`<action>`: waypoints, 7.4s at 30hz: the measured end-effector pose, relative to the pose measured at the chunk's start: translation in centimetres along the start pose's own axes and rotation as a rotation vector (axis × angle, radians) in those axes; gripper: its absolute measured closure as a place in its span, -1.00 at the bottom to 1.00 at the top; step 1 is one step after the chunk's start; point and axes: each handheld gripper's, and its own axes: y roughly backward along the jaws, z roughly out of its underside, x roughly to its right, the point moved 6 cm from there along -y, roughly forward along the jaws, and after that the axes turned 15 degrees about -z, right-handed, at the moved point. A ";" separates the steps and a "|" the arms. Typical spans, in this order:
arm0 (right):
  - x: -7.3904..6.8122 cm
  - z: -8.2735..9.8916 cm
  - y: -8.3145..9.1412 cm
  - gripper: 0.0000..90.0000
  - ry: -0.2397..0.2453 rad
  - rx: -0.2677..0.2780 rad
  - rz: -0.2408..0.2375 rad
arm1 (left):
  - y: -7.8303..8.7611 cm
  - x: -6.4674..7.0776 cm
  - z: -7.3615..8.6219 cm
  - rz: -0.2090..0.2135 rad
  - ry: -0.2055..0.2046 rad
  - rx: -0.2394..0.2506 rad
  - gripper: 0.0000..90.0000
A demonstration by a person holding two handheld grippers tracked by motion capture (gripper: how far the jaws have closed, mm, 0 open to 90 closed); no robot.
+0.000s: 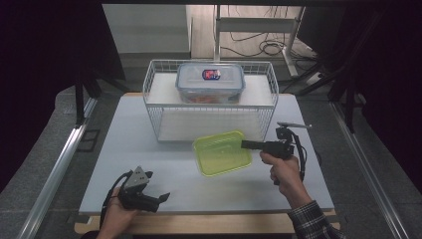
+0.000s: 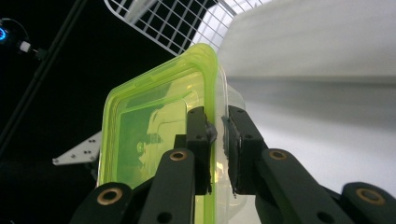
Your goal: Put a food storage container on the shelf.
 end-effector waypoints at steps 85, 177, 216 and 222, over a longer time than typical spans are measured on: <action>-9.9 -18.4 -4.2 0.79 0.172 0.279 0.220 | 0.1 0.0 0.0 0.021 0.006 0.011 -0.91; -10.6 -15.2 -2.8 -0.71 0.463 0.113 0.272 | 0.1 0.2 -0.1 0.033 0.011 0.012 -0.91; -9.5 -11.0 -2.4 -0.86 0.585 0.017 0.319 | 0.6 -0.1 -0.6 0.148 0.124 0.100 -0.95; -9.3 -10.2 -2.6 -0.87 0.606 0.007 0.332 | 0.6 -0.1 -0.7 0.155 0.119 0.107 -0.95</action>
